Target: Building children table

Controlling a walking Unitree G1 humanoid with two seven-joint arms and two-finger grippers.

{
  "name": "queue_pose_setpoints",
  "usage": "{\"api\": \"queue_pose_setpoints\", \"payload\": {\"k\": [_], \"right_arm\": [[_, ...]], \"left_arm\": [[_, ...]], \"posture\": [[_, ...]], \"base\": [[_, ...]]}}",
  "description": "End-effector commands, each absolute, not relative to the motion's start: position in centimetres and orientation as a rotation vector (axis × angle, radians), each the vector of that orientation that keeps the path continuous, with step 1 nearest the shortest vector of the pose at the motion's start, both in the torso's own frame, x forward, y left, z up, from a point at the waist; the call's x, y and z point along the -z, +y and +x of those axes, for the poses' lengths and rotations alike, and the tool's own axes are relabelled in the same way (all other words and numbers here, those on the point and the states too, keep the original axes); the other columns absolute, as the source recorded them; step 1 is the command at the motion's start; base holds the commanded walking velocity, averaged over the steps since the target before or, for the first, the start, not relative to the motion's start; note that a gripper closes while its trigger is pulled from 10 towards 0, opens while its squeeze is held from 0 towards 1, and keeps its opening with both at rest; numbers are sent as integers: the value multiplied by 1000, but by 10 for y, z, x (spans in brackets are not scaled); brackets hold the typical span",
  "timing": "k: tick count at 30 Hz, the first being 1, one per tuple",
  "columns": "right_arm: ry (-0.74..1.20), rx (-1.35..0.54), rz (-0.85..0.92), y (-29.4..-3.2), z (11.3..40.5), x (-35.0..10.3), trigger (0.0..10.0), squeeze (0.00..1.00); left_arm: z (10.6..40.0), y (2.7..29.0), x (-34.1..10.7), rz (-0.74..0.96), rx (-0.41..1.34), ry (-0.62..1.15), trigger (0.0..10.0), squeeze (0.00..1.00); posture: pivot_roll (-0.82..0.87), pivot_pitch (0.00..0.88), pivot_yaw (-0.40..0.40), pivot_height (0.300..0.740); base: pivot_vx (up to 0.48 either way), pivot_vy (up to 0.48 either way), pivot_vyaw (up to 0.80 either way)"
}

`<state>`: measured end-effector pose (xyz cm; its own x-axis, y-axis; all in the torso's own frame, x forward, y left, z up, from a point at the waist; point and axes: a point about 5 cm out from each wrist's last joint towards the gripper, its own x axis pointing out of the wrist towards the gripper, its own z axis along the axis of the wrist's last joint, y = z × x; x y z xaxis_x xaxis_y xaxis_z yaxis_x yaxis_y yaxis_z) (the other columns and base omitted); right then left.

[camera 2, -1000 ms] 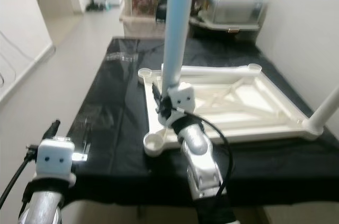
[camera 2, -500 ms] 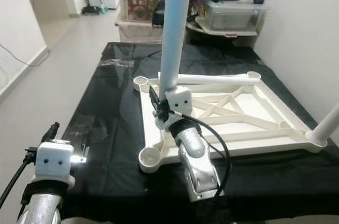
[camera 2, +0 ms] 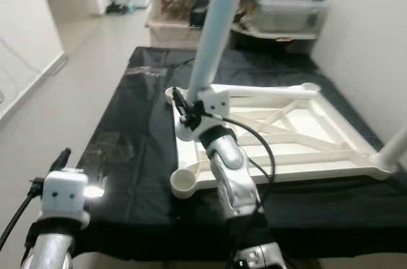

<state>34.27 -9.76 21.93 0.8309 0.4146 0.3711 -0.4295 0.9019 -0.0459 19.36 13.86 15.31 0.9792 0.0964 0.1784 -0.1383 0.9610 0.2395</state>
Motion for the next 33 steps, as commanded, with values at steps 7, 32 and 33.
{"api": "queue_pose_setpoints", "payload": {"k": [7, 32, 33], "right_arm": [[-372, -516, 49, -107, 377, -241, 10000, 0], [-83, -1345, -31, -152, 375, -241, 10000, 0], [-83, -1345, -31, -152, 375, -241, 10000, 0]], "left_arm": [[182, 127, -156, 215, -68, -150, 10000, 0], [140, 102, -156, 139, 184, -12, 10000, 0], [140, 102, -156, 139, 184, -12, 10000, 0]], "posture": [[110, 0, -66, 740], [160, 201, 28, 740], [160, 201, 28, 740]], "base": [[0, 0, 0], [0, 0, 0], [0, 0, 0]]}}
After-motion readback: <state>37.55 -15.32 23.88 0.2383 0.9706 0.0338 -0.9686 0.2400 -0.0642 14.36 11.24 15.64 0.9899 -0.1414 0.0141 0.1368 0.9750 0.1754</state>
